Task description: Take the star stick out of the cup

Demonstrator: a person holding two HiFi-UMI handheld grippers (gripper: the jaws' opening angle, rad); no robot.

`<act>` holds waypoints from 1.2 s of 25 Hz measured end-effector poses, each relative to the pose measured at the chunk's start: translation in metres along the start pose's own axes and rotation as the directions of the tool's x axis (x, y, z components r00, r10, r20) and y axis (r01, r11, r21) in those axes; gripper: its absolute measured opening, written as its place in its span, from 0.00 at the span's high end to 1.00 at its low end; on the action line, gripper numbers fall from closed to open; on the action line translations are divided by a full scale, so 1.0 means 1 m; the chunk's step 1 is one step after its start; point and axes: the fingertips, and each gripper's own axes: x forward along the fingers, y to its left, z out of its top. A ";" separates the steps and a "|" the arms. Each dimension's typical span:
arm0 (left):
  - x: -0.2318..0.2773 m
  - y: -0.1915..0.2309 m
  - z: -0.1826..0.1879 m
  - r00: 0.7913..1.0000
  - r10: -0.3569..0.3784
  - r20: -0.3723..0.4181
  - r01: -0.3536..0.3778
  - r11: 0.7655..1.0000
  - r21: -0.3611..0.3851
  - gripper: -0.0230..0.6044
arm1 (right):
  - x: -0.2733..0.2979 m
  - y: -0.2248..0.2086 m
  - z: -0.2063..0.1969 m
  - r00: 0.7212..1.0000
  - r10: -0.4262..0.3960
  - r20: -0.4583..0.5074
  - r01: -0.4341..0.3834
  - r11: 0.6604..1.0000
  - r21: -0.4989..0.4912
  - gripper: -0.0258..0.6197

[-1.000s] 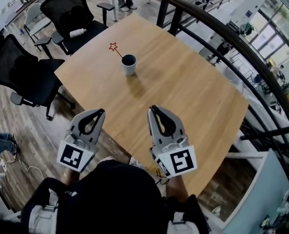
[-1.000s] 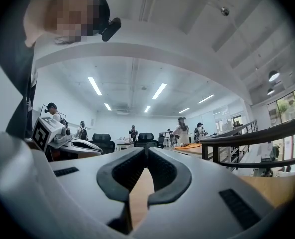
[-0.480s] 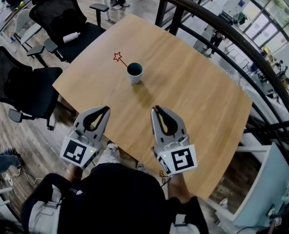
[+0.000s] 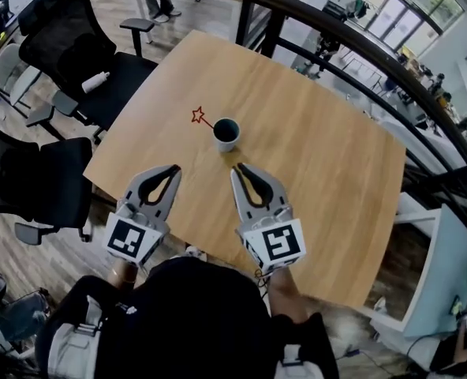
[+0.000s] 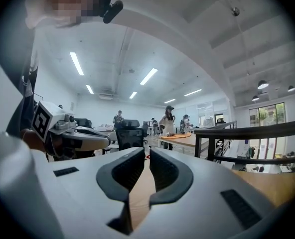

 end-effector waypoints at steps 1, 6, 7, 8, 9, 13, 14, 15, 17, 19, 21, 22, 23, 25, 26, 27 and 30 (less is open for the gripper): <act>0.002 0.009 -0.002 1.000 -0.011 0.007 0.011 1.000 0.001 0.93 | 0.010 0.001 -0.004 1.000 -0.011 -0.008 0.011 1.000 -0.008 0.92; 0.007 0.044 -0.012 0.998 -0.064 0.016 0.064 0.998 0.017 0.93 | 0.052 0.013 -0.018 0.998 -0.043 -0.044 0.041 0.999 -0.033 0.92; 0.008 0.049 -0.013 0.997 -0.074 0.017 0.073 0.997 0.021 0.93 | 0.058 0.016 -0.021 0.997 -0.049 -0.053 0.047 0.998 -0.034 0.92; 0.009 0.054 -0.013 0.996 -0.082 0.018 0.082 0.996 0.023 0.93 | 0.064 0.017 -0.023 0.996 -0.056 -0.065 0.054 0.998 -0.035 0.92; 0.011 0.058 -0.014 0.996 -0.089 0.021 0.088 0.996 0.024 0.93 | 0.071 0.018 -0.027 0.995 -0.063 -0.079 0.060 0.997 -0.038 0.92; 0.021 0.075 -0.016 0.993 -0.113 0.025 0.112 0.993 0.023 0.93 | 0.099 0.014 -0.040 0.987 -0.084 -0.139 0.078 0.996 -0.052 0.92; 0.023 0.078 -0.017 0.993 -0.117 0.026 0.117 0.993 0.022 0.93 | 0.104 0.014 -0.042 0.985 -0.088 -0.149 0.081 0.995 -0.055 0.92; 0.024 0.081 -0.017 0.992 -0.121 0.026 0.120 0.993 0.020 0.93 | 0.109 0.013 -0.043 0.983 -0.092 -0.159 0.084 0.995 -0.059 0.92; 0.026 0.089 -0.018 0.992 -0.122 0.024 0.122 0.992 0.010 0.93 | 0.117 0.011 -0.048 0.978 -0.105 -0.178 0.091 0.992 -0.084 0.92; 0.030 0.096 -0.019 0.992 -0.123 0.025 0.123 0.992 0.004 0.93 | 0.124 0.009 -0.050 0.974 -0.116 -0.193 0.097 0.990 -0.105 0.92; 0.034 0.103 -0.020 0.992 -0.122 0.026 0.123 0.992 -0.004 0.93 | 0.130 0.007 -0.053 0.970 -0.122 -0.209 0.100 0.989 -0.111 0.92; 0.036 0.106 -0.021 0.992 -0.122 0.026 0.122 0.992 -0.010 0.93 | 0.133 0.006 -0.055 0.969 -0.123 -0.216 0.100 0.989 -0.112 0.92; 0.038 0.109 -0.023 0.992 -0.122 0.026 0.122 0.992 -0.016 0.93 | 0.136 0.004 -0.057 0.967 -0.123 -0.223 0.100 0.989 -0.111 0.92; 0.043 0.116 -0.025 0.992 -0.121 0.022 0.122 0.992 -0.025 0.93 | 0.144 0.000 -0.061 0.964 -0.124 -0.236 0.099 0.989 -0.112 0.89; 0.046 0.118 -0.026 0.992 -0.122 0.020 0.122 0.992 -0.028 0.93 | 0.147 -0.002 -0.062 0.962 -0.125 -0.244 0.099 0.988 -0.116 0.85; 0.048 0.120 -0.027 0.992 -0.124 0.018 0.124 0.992 -0.030 0.93 | 0.150 -0.003 -0.064 0.959 -0.127 -0.253 0.099 0.988 -0.123 0.80; 0.054 0.122 -0.029 0.991 -0.130 0.017 0.131 0.991 -0.035 0.93 | 0.156 -0.007 -0.071 0.952 -0.131 -0.276 0.095 0.985 -0.141 0.80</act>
